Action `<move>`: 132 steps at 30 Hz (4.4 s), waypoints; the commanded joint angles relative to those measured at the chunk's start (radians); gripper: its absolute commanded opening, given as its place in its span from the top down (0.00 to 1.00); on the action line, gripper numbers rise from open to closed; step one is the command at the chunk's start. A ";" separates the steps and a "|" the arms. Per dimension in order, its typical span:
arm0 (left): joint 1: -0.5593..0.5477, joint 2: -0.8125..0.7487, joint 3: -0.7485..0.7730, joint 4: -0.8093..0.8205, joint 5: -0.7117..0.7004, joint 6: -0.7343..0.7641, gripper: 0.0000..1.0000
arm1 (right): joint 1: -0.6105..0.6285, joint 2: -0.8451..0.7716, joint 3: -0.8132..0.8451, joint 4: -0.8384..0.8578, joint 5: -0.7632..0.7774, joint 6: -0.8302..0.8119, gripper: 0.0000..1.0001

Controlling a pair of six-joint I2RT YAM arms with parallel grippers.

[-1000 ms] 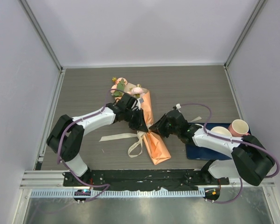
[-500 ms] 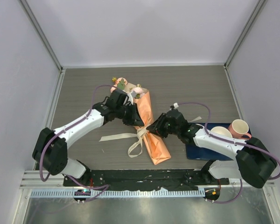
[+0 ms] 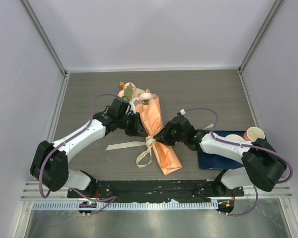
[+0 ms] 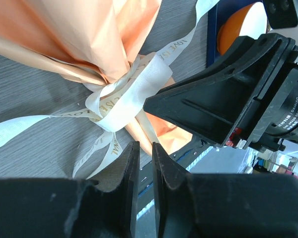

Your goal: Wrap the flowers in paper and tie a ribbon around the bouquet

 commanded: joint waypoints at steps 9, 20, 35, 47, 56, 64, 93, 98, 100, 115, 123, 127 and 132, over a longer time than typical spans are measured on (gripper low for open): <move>-0.001 -0.006 0.011 0.030 0.039 -0.003 0.80 | 0.005 0.052 0.068 0.041 0.029 0.010 0.72; -0.001 0.113 0.060 0.047 0.051 0.025 0.80 | 0.007 0.028 0.053 0.017 0.012 0.003 1.00; -0.092 0.316 0.221 -0.009 -0.097 0.106 0.88 | -0.009 -0.064 -0.008 -0.060 -0.023 -0.004 1.00; -0.155 0.317 0.233 -0.065 -0.157 0.143 0.63 | -0.038 -0.100 -0.047 -0.074 -0.032 -0.007 1.00; -0.175 0.327 0.221 -0.073 -0.153 0.144 0.57 | -0.047 -0.101 -0.042 -0.075 -0.038 -0.011 1.00; -0.182 0.351 0.244 -0.053 -0.159 0.127 0.70 | -0.047 -0.093 -0.037 -0.081 -0.040 -0.019 1.00; -0.180 0.270 0.276 -0.061 -0.193 0.106 1.00 | -0.046 -0.078 -0.087 -0.066 -0.055 -0.060 0.99; -0.171 0.268 0.284 -0.010 -0.145 0.075 1.00 | -0.049 -0.100 -0.045 -0.075 -0.060 -0.291 0.92; -0.168 0.284 0.293 -0.012 -0.127 0.066 1.00 | -0.058 -0.132 -0.016 -0.086 -0.084 -0.377 0.82; -0.063 0.330 0.310 0.013 0.007 -0.024 1.00 | -0.072 -0.173 0.105 -0.031 -0.081 -0.970 0.40; -0.043 0.356 0.302 0.054 0.059 -0.054 1.00 | -0.072 -0.046 0.169 0.044 -0.098 -1.113 0.41; -0.036 0.347 0.305 0.053 0.047 -0.058 1.00 | -0.073 -0.015 0.168 0.043 -0.115 -1.076 0.54; -0.022 0.348 0.304 0.033 0.041 -0.057 1.00 | -0.072 -0.052 0.084 0.069 -0.152 -0.966 0.59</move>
